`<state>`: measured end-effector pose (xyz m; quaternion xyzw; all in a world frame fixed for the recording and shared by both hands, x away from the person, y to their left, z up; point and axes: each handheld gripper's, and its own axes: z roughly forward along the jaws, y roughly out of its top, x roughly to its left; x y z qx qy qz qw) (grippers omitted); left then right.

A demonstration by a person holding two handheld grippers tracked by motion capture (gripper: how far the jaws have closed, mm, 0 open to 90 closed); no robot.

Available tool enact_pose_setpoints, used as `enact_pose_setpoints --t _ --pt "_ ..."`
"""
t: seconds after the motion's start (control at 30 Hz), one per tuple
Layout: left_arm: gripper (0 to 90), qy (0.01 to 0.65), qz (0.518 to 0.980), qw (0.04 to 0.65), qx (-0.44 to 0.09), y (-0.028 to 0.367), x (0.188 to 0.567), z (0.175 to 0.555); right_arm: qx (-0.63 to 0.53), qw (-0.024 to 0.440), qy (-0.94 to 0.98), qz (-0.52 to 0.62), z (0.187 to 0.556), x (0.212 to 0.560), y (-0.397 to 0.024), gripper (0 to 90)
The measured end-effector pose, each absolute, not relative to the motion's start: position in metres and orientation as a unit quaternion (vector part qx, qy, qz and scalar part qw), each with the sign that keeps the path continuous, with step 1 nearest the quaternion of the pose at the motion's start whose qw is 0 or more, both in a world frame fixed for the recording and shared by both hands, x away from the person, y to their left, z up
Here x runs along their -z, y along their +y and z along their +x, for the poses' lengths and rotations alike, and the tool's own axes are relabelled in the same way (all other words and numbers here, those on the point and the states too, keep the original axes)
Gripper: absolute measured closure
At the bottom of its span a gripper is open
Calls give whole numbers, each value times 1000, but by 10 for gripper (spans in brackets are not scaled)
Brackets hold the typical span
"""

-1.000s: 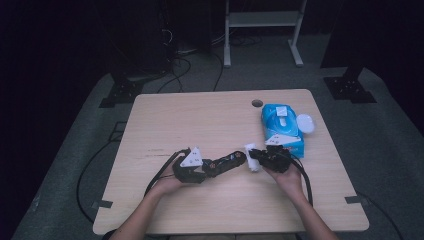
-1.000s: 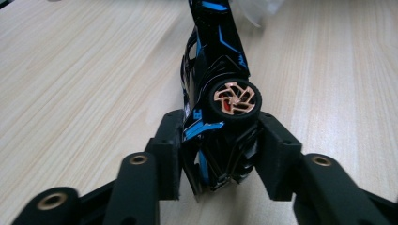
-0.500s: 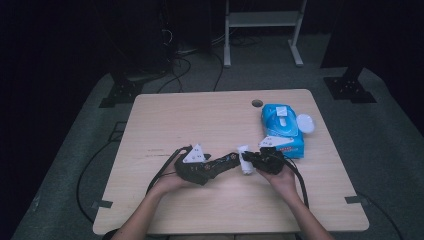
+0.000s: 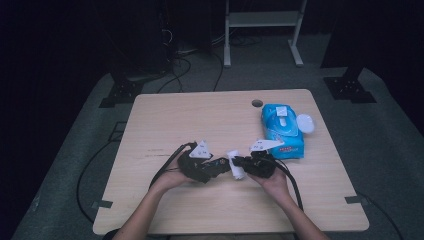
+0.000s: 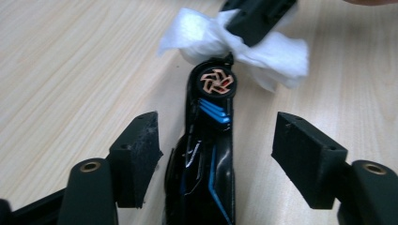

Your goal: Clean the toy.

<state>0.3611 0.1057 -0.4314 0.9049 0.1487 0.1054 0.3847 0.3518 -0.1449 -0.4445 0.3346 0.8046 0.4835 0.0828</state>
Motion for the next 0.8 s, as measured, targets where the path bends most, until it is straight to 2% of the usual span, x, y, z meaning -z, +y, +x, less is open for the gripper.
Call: enact_pose_setpoints --t 0.07,0.27,0.5,0.67,0.73,0.8 --pt "364 147 907 382 -98 104 431 362 -481 81 804 340 353 446 -146 844" --pt "398 155 918 354 -85 96 430 368 -480 85 803 342 355 447 -144 844" --pt "431 156 940 287 -98 76 431 373 -480 87 803 343 355 448 -146 844" --pt "525 160 950 244 -110 64 436 377 -480 85 800 350 357 449 -150 844" --pt "554 157 951 244 -106 62 435 377 -482 81 798 352 358 450 -152 844" --pt "619 161 945 265 -100 64 431 377 -483 80 797 355 358 450 -153 844"
